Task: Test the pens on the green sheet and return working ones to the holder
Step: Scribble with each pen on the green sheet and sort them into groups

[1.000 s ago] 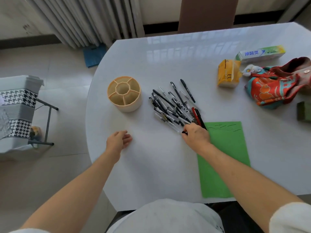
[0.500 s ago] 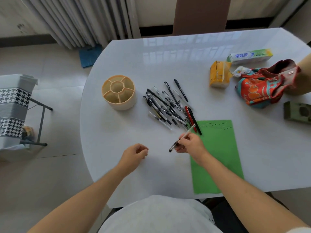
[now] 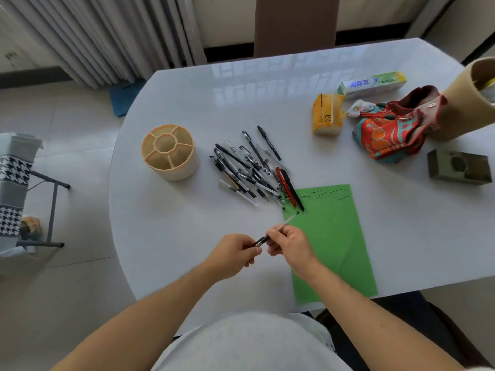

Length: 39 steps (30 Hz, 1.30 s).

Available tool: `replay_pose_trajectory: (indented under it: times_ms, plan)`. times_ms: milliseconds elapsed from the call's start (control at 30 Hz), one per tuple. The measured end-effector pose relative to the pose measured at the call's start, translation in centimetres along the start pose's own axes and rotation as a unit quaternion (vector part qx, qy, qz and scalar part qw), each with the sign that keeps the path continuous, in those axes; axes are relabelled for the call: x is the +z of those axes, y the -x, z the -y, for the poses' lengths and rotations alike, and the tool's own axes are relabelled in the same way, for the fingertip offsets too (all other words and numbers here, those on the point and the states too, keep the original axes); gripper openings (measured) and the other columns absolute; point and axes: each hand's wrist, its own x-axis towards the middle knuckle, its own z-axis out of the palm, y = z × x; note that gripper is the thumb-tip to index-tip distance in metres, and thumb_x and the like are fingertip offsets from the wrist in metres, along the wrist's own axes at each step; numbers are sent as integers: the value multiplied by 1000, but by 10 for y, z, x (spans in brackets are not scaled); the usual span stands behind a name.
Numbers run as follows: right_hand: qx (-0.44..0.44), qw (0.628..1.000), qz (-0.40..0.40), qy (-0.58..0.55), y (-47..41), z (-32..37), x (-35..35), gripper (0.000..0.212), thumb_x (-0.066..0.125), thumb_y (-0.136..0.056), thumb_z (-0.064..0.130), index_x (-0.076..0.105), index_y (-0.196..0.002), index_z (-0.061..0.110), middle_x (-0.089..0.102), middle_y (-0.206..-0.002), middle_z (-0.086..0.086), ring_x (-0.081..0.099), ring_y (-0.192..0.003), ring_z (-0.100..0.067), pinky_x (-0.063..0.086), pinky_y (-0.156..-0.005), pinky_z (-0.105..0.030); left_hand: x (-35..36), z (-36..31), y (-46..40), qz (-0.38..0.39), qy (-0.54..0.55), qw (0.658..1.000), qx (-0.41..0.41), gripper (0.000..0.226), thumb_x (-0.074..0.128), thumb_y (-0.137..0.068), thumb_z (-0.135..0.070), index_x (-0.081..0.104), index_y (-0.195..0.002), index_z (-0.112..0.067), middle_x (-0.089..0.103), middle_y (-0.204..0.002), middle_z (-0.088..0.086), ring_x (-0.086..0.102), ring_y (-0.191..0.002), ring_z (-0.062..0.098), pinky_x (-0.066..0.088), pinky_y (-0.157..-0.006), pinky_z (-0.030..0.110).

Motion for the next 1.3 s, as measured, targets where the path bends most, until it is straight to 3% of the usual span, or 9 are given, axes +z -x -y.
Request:
replay_pose_trajectory:
  times_ms: [133,200,367,533,700,833,933,1133,1300]
  plan:
    - [-2,980,-174,-93,-6,11,-57,19,61,-101,18,61,-86,6,64,-66,-7,60,-55,-18,55,-52,-29,-6,11,4,-52,-118,991,-13,15,64,-90,-35,67,-77,-31,70,-67,-9,64,-63,9,54,-65,32]
    - [-24,976,-216,-31,-11,17,-95,19,63,-100,21,66,-89,6,71,-72,-9,69,-64,-21,60,-62,-32,-12,24,8,-70,-159,985,-22,15,63,-90,-37,66,-76,-33,69,-67,-9,63,-63,9,53,-63,33]
    - [-53,983,-165,57,-17,12,-112,7,67,-96,17,73,-99,14,78,-91,-6,76,-85,-14,57,-73,-18,-2,24,-2,-61,-224,971,55,15,62,-91,-41,70,-86,-29,66,-80,-13,60,-75,8,53,-73,35]
    - [-51,983,-169,44,-9,-19,-104,7,67,-96,15,74,-97,15,78,-89,-4,76,-84,-16,61,-80,-26,28,10,-19,-66,-277,935,209,18,60,-94,-40,71,-98,-27,67,-121,-10,60,-112,11,52,-90,32]
    - [-54,981,-178,57,3,-33,-103,7,68,-93,23,75,-95,21,79,-85,-1,77,-83,-18,60,-82,-35,53,1,-42,0,-343,898,276,20,60,-97,-34,69,-105,-19,47,-152,6,38,-144,25,37,-115,38]
    - [-99,972,-194,95,-3,-20,-98,13,67,-82,39,74,-88,31,78,-80,4,76,-80,-16,61,-78,-37,61,-1,-47,30,-406,864,295,23,59,-97,-33,70,-105,-15,46,-152,9,33,-146,30,36,-115,43]
    - [-122,964,-198,131,-15,-12,-88,6,69,-86,32,73,-83,36,76,-76,6,75,-77,-12,61,-77,-35,64,0,-42,38,-444,851,277,27,54,-97,-40,69,-111,-21,41,-156,4,27,-149,26,34,-115,44]
    - [-179,943,-168,226,-28,-17,-65,9,69,-90,27,74,-93,34,70,-79,23,68,-75,10,49,-70,-6,67,-1,-34,36,-450,843,293,29,55,-97,-38,71,-107,-15,47,-149,9,30,-147,26,33,-117,41]
    - [-202,923,-152,289,-29,-20,-61,12,66,-92,27,76,-99,26,77,-87,8,71,-75,-10,57,-73,-23,66,-5,-36,38,-430,859,276,29,54,-98,-34,68,-100,-9,47,-145,9,47,-133,25,44,-106,41]
